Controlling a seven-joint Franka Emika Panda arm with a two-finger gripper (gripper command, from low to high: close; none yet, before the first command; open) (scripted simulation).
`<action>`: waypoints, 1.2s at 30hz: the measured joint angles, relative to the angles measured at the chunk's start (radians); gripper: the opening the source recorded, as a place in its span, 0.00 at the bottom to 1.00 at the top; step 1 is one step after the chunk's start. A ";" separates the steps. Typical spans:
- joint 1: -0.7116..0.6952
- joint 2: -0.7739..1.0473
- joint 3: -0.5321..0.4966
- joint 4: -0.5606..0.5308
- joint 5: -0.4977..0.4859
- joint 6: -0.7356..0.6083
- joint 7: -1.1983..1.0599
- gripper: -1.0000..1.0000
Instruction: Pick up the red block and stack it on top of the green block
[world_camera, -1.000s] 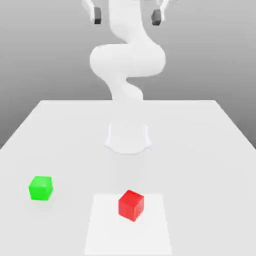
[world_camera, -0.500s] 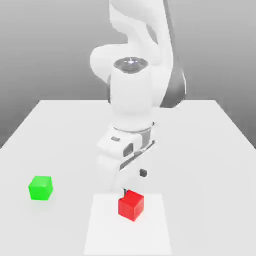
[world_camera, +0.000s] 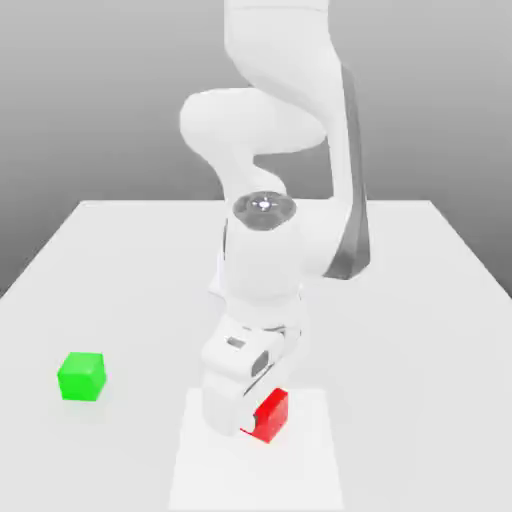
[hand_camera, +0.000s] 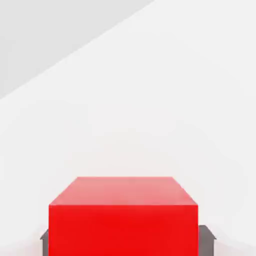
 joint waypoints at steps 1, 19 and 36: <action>-0.008 0.009 0.010 0.001 0.007 0.008 -0.005 0.00; -0.039 -0.267 -0.151 -0.034 -0.219 -0.229 0.170 0.00; -0.307 -0.325 -0.301 -0.010 -0.277 -0.306 0.248 0.00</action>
